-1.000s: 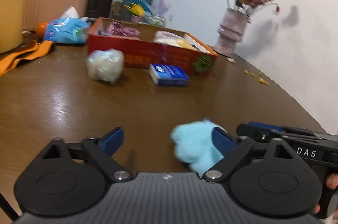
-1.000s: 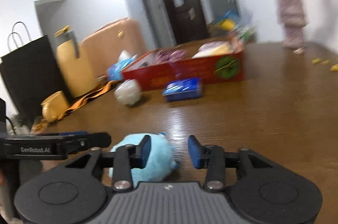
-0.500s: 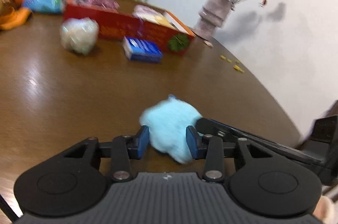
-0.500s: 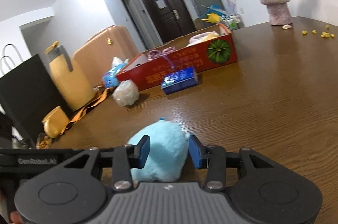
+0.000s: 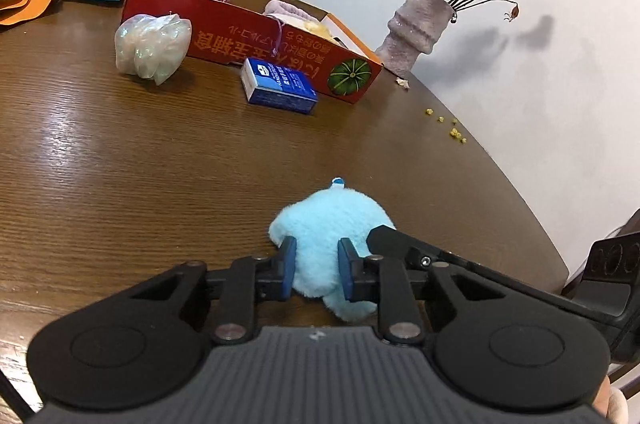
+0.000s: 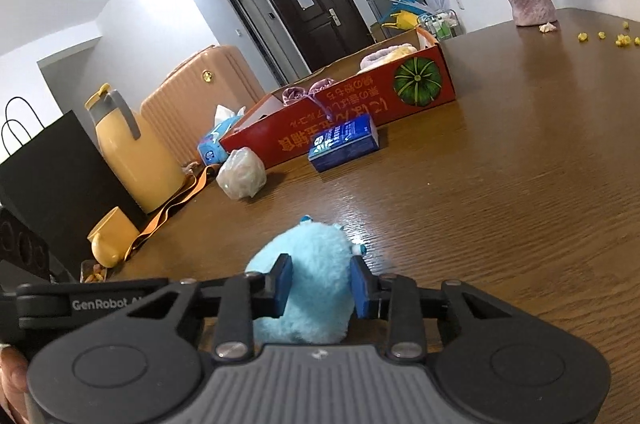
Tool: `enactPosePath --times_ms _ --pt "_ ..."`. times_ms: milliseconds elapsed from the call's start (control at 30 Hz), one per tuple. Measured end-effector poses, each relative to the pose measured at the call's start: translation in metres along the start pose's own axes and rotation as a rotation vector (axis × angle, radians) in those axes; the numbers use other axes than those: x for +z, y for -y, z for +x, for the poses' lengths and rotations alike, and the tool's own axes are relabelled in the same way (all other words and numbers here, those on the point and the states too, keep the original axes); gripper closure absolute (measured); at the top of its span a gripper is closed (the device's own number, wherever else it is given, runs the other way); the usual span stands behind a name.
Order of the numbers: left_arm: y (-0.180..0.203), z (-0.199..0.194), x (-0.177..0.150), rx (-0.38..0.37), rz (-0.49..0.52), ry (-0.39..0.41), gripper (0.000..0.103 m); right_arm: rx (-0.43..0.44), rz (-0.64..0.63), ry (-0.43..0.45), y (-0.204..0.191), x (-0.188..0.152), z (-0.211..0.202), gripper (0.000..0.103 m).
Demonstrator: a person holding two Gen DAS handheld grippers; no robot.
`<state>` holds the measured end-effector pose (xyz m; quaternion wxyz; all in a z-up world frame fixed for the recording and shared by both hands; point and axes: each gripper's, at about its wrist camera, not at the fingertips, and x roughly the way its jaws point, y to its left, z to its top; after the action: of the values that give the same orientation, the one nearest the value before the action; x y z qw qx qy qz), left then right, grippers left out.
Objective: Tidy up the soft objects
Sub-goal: 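Grip the blue plush with the left tool while the right tool holds it, then carry the blue plush with both tools over the red box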
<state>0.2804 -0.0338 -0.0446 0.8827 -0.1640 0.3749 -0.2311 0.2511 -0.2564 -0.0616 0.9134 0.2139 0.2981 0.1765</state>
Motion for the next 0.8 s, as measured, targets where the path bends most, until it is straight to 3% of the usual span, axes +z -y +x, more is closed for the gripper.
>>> enactPosePath --times_ms 200,333,467,600,733,800 --pt "0.005 -0.006 0.002 0.006 0.017 0.023 0.082 0.011 0.01 -0.001 -0.001 0.003 -0.003 0.075" --pt "0.013 -0.009 0.031 -0.004 0.05 0.077 0.082 0.033 -0.003 0.044 -0.006 0.028 -0.003 0.075" --pt "0.018 0.004 0.094 -0.009 0.084 0.135 0.082 0.045 -0.062 0.104 -0.014 0.087 0.014 0.075" --pt "0.008 0.042 0.179 0.02 0.096 0.164 0.082 0.053 -0.077 0.135 -0.013 0.173 0.064 0.076" --pt "-0.028 0.102 0.253 0.032 -0.004 0.103 0.082 0.017 -0.075 0.078 -0.006 0.248 0.142 0.079" --pt "-0.047 0.134 0.276 0.048 -0.036 0.061 0.09 0.0 -0.071 0.046 -0.001 0.276 0.182 0.083"
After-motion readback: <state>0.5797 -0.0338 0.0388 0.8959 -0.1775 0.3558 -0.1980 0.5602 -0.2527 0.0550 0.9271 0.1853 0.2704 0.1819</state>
